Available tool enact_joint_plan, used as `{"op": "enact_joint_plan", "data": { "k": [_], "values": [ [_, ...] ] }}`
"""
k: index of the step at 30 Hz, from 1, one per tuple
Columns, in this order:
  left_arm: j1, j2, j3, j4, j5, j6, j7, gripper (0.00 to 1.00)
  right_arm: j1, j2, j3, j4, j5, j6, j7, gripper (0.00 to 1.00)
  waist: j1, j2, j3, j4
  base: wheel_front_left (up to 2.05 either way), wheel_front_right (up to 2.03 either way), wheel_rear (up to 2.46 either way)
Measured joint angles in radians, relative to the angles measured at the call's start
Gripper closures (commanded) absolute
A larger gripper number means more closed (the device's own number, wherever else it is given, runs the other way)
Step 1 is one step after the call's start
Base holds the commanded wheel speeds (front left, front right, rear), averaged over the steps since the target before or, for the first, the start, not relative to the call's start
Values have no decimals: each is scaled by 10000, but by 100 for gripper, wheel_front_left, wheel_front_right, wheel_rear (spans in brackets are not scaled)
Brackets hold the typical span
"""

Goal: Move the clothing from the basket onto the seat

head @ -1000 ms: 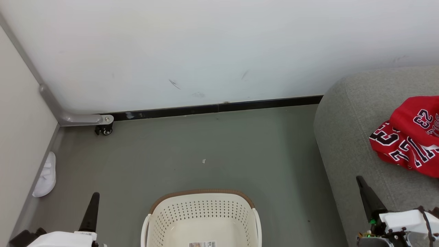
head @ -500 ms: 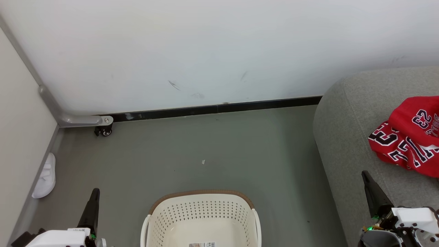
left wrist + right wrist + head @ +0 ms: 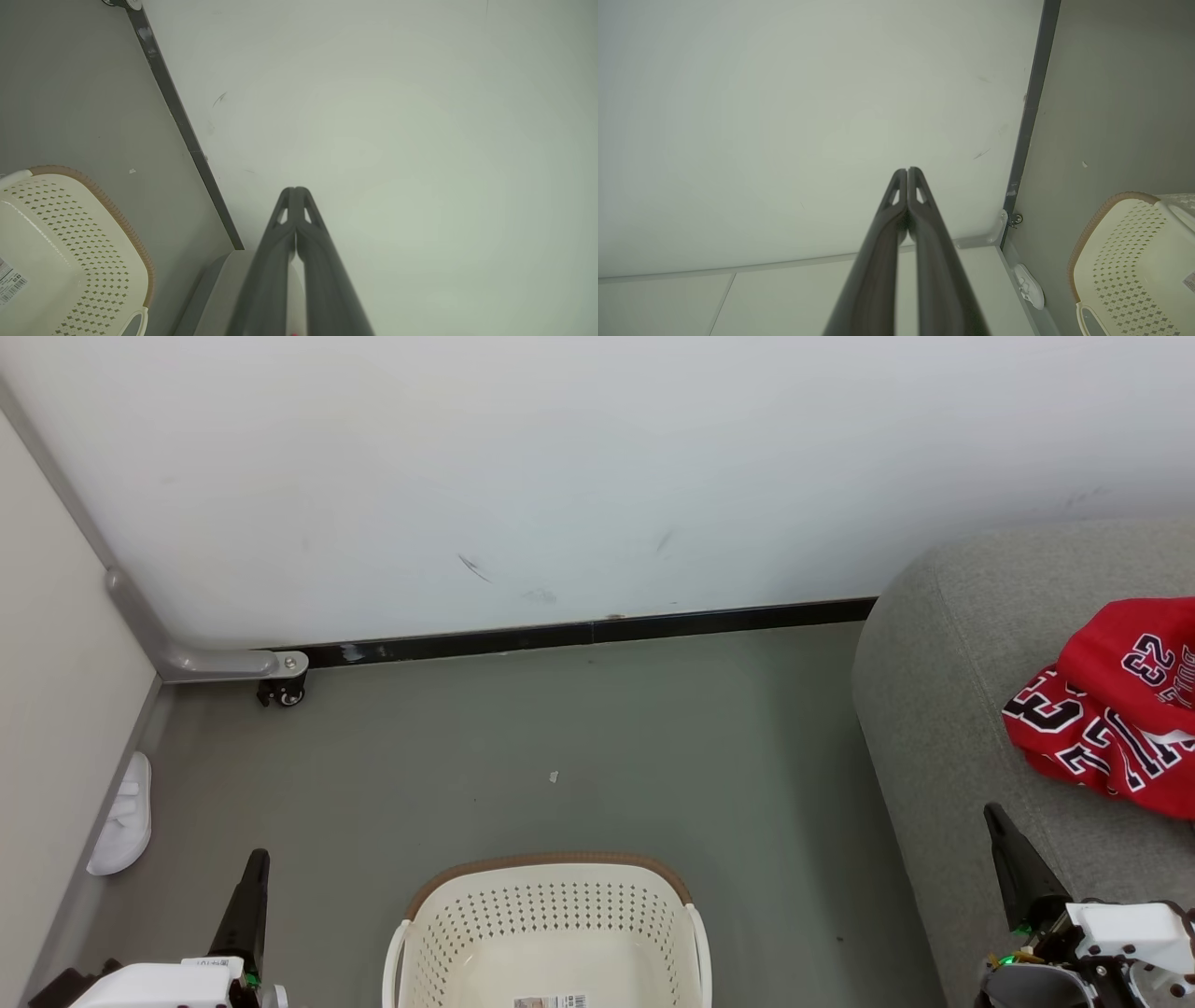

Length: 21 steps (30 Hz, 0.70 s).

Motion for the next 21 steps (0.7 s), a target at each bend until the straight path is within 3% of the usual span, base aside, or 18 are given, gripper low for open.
{"op": "enact_joint_plan", "data": {
  "k": [21],
  "values": [
    [-1, 0, 10, 12, 0, 0, 0, 100, -1, 4, -29, 19, 0, 0, 27, 100, -1, 0, 1, 0, 0, 0, 0]
  ]
}}
